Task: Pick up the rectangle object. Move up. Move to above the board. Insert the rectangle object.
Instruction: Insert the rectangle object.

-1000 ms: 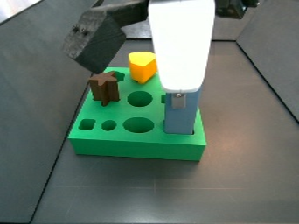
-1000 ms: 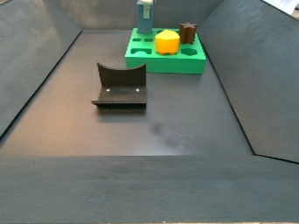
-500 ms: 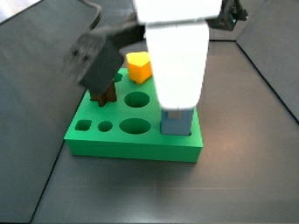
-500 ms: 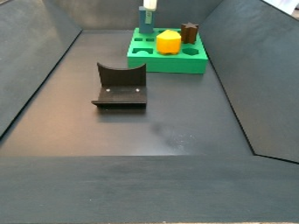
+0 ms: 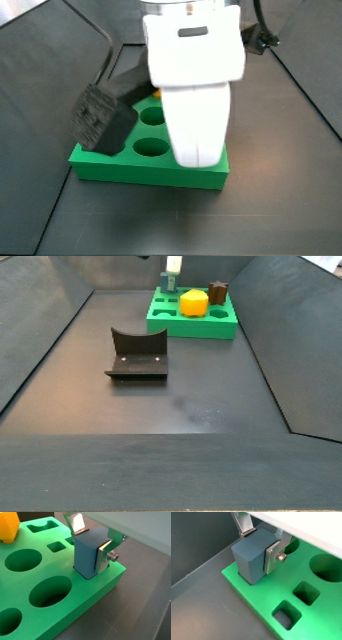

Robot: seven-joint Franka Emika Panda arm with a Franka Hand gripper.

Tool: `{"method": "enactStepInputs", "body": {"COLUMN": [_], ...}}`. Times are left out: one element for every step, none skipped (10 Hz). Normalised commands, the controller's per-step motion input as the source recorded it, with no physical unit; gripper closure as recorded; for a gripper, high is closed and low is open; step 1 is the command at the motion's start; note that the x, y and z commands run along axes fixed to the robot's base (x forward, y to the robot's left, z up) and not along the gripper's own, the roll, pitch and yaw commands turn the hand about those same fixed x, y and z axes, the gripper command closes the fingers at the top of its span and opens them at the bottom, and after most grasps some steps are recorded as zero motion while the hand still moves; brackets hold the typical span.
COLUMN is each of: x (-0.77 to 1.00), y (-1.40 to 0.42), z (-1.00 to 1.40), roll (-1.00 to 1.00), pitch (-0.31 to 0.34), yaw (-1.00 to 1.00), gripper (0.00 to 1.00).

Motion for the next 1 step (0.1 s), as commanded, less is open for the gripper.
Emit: {"method": "enactStepInputs", "body": {"x": [0.0], "y": [0.0], "z": [0.0], "roll": [0.0], "pitch": [0.0], "yaw": [0.0], "gripper": [1.0]}}
